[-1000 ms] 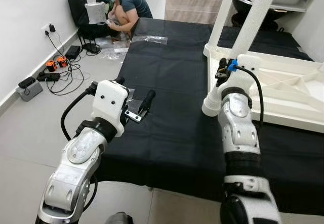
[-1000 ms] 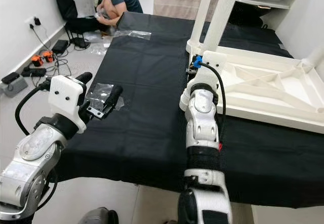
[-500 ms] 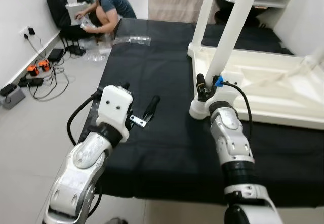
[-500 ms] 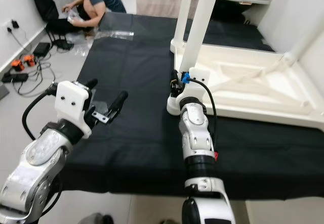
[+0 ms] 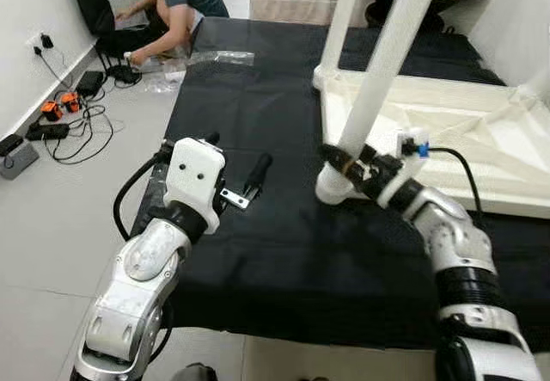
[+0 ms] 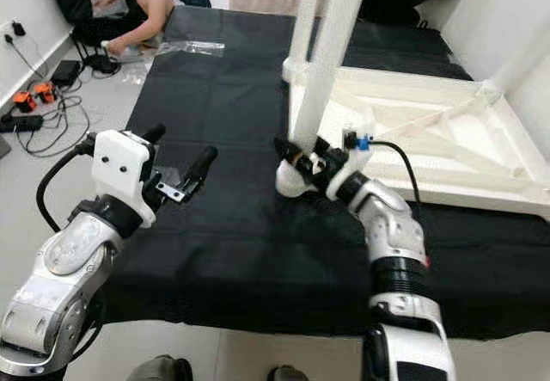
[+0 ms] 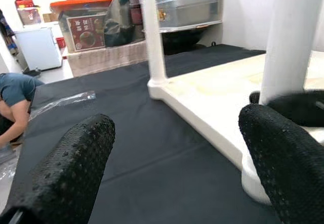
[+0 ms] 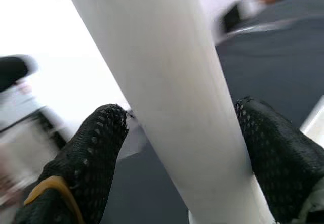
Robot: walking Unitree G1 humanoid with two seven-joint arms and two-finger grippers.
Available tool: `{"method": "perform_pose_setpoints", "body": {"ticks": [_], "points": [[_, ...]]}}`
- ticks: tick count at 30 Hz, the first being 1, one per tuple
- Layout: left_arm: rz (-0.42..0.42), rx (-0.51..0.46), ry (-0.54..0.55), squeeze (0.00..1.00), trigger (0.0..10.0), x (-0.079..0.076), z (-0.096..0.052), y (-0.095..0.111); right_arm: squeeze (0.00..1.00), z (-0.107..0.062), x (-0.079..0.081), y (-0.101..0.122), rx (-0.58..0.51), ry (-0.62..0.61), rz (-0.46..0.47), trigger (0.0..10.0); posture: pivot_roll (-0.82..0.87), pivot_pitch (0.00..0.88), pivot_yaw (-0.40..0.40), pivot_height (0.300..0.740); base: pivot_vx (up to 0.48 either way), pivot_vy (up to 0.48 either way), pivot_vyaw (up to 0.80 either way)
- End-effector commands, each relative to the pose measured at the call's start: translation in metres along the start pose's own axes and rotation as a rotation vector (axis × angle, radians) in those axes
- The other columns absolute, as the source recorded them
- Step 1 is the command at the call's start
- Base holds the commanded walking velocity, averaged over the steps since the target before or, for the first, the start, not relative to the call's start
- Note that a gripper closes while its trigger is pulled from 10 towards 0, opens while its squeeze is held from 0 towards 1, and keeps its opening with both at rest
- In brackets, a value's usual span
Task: Building children table
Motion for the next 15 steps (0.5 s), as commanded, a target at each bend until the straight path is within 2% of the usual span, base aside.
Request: {"method": "perform_pose_setpoints", "body": {"ticks": [1, 5, 12, 13, 14, 15], "points": [[0.006, 0.007, -0.004, 0.0, 10.0, -0.001, 0.0, -0.003, 0.0, 0.008, 0.018, -0.002, 0.009, 0.18, 0.023, 10.0, 0.1, 0.071, -0.072, 0.74, 0.0, 0.0, 0.0], [0.01, 0.003, -0.002, 0.0, 10.0, 0.0, -0.001, -0.002, 0.0, 0.012, 0.029, -0.001, 0.023, 0.309, -0.006, 10.0, 0.09, 0.068, -0.069, 0.74, 0.0, 0.0, 0.0], [0.011, 0.0, -0.002, 0.0, 10.0, 0.001, -0.001, -0.001, 0.0, 0.017, 0.035, 0.0, 0.02, 0.333, -0.021, 10.0, 0.09, 0.067, -0.069, 0.74, 0.0, 0.0, 0.0], [0.011, -0.001, -0.002, 0.0, 10.0, 0.001, -0.001, -0.001, 0.0, 0.023, 0.035, -0.002, 0.032, 0.288, -0.04, 0.0, 0.09, 0.068, -0.072, 0.74, 0.0, 0.0, 0.0], [0.011, -0.001, -0.002, 0.0, 10.0, 0.001, -0.001, -0.001, 0.0, 0.023, 0.035, -0.002, 0.032, 0.288, -0.04, 0.0, 0.09, 0.068, -0.072, 0.74, 0.0, 0.0, 0.0], [0.009, 0.003, -0.005, 0.0, 10.0, 0.0, -0.001, -0.002, 0.0, 0.034, 0.032, -0.001, 0.015, 0.153, -0.123, 0.0, 0.09, 0.071, -0.069, 0.74, 0.0, 0.0, 0.0]]}}
Point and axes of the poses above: a point about 5 cm out from each wrist's last joint towards the gripper, its own z axis pointing out of the wrist towards the gripper, its own y axis along the axis of the wrist's last joint, x = y × z, the point moved 1 cm from there along z, pointing out of the wrist towards the gripper, and after that the axes turned 5 degrees about -z, right-handed, at the moved point
